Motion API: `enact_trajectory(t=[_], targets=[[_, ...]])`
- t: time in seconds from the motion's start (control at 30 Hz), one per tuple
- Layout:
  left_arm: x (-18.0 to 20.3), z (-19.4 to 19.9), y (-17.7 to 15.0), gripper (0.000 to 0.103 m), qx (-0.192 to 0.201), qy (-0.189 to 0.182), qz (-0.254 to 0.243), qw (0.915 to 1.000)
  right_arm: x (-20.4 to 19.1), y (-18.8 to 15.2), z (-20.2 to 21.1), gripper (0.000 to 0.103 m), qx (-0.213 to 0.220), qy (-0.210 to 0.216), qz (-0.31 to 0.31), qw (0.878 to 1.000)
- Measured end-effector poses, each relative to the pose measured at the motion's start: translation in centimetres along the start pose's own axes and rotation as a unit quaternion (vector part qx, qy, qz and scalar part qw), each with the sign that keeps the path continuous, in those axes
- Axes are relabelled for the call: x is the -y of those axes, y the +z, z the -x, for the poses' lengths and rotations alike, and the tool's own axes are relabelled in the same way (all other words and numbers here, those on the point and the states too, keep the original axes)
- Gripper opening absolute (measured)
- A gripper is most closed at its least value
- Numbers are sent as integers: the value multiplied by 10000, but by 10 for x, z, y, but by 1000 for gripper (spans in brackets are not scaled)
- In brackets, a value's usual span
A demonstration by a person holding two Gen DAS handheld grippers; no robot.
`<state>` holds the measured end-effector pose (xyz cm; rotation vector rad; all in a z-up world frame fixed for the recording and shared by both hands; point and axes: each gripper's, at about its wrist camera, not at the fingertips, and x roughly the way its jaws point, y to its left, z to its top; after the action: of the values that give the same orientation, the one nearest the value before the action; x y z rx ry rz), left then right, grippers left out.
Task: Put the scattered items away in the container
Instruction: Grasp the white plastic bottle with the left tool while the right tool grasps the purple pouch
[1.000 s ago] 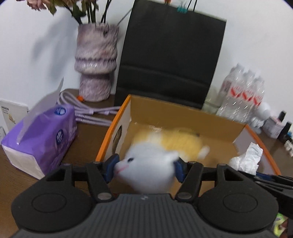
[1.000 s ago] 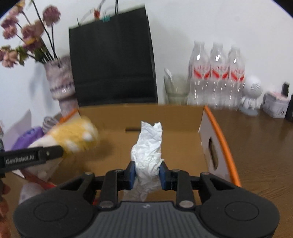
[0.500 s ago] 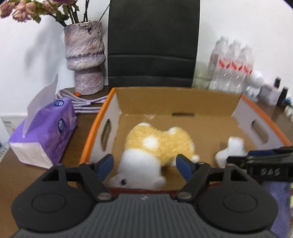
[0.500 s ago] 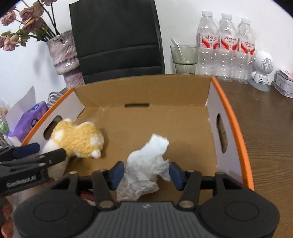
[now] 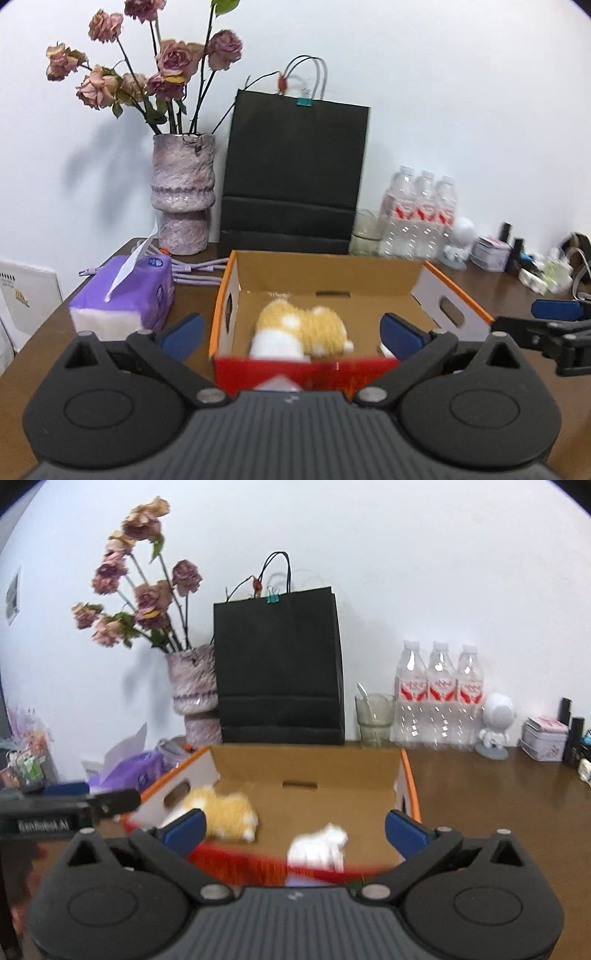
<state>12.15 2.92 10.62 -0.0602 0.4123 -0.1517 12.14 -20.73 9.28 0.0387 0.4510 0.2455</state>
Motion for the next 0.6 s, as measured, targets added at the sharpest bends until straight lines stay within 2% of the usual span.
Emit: enact_trajectory(t=[0.1,0.2,0.33,0.6], targets=[[-4,20,-16,103,-64,-158,-143,9998,4,-26,21,103,-154,-46,27,9999],[-7,34,-33,103,-166,-263,-231,9993,4,-55,36,103,-292,-275,166,9991],[-4,40,-54,103,-314,-206,-390,9985,0,-86,43,103,-447,-421,251,9978],[10,30,-61,103,-521,2,-351,9980,-14,-98,38,103,-480,-548,448,9963]])
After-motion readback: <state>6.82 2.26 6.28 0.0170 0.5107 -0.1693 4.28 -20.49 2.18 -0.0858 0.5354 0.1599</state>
